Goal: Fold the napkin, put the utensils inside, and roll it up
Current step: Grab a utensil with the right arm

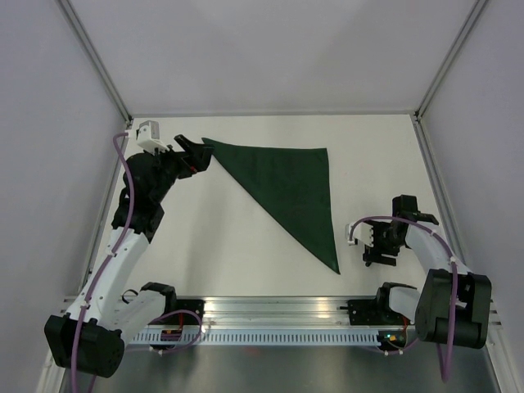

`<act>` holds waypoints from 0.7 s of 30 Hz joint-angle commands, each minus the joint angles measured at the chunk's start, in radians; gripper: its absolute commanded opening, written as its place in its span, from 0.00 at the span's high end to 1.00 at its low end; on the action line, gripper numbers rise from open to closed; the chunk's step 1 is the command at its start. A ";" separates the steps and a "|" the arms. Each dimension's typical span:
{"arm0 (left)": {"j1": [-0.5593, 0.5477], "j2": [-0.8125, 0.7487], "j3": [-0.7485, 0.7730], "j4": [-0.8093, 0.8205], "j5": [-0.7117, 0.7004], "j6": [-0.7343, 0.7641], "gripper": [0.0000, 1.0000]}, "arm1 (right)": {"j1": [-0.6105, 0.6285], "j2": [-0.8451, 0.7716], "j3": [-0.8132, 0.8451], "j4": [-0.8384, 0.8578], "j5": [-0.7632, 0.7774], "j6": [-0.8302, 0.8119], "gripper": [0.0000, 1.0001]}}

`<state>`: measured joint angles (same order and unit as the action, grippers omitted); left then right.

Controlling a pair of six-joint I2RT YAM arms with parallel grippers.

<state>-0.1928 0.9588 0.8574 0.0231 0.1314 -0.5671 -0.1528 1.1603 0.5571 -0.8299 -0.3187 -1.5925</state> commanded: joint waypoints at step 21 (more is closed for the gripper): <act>0.003 0.011 0.063 -0.002 -0.019 0.027 0.00 | 0.053 0.347 0.150 0.253 -0.022 0.212 0.33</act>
<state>-0.1928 0.9627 0.8730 0.0135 0.1291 -0.5671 -0.1062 1.4193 0.7219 -0.7280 -0.3191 -1.4269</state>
